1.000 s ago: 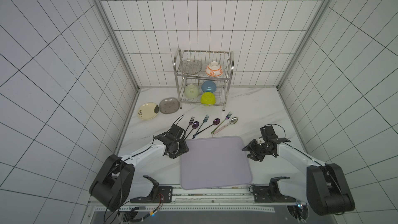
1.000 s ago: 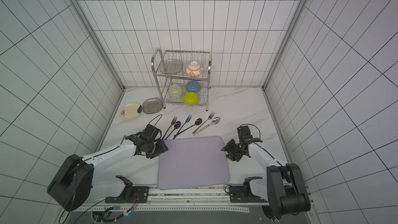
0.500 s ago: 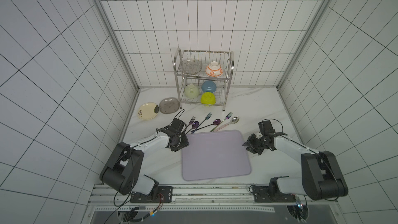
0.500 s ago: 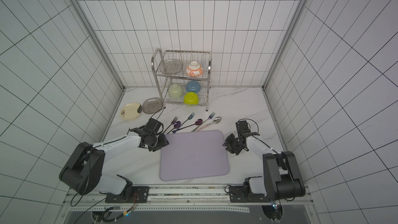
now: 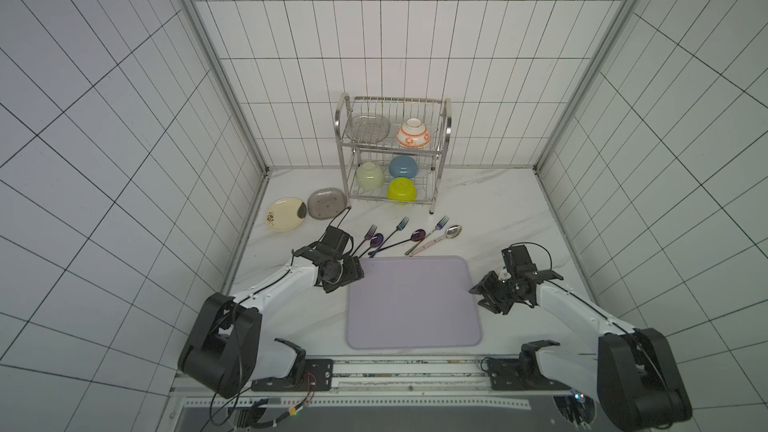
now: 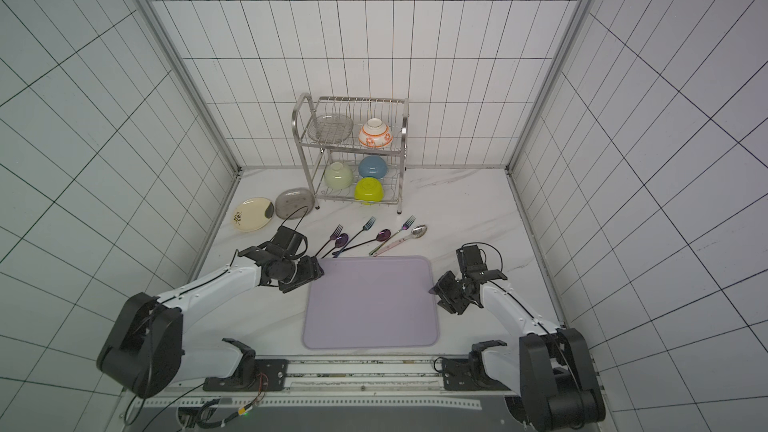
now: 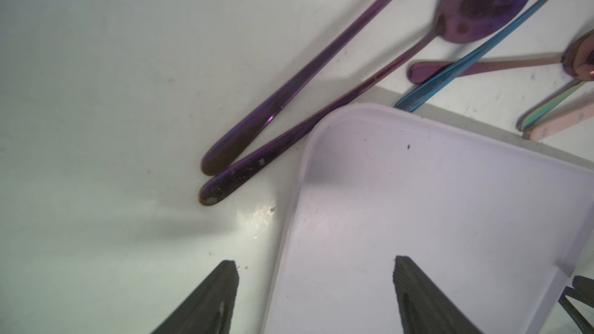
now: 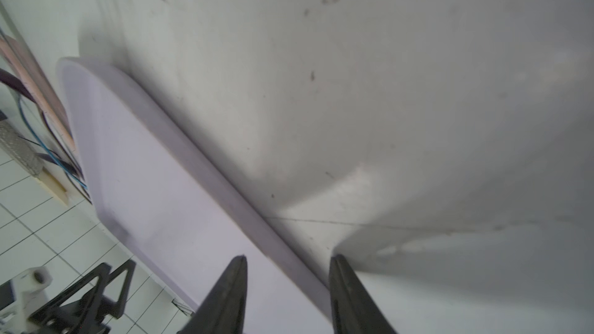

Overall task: Set the spoon and fork side by side
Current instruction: Move the tray to the center of the board, then pick up the fork at the center of the board.

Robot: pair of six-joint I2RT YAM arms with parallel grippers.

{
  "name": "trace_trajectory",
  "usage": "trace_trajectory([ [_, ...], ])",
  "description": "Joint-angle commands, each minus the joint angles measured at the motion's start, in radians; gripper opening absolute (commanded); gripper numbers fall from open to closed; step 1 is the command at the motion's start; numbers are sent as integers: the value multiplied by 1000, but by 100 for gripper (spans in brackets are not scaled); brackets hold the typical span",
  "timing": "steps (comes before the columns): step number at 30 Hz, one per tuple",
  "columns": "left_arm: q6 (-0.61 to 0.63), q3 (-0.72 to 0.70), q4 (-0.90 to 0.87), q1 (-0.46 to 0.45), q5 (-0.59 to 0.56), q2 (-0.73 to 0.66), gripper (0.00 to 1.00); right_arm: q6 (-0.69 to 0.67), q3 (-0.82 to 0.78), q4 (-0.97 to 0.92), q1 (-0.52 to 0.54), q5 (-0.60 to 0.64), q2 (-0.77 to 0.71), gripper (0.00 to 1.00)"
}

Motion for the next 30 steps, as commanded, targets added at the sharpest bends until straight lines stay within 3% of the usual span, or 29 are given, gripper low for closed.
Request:
trace_trajectory([
  [1, 87, 106, -136, 4, -126, -45, 80, -139, 86, -184, 8, 140, 20, 51],
  [6, 258, 258, -169, 4, -197, 48, 79, -371, 260, -301, 10, 228, 55, 55],
  [11, 446, 389, -149, 3, -180, 248, 73, -517, 330, -304, 25, 203, 86, 55],
  [15, 555, 469, -135, 9, -175, 397, 67, -537, 325, -263, 34, 159, 98, 55],
  [30, 659, 671, -160, 50, -100, 689, 48, -558, 265, -241, 37, 99, 103, 53],
])
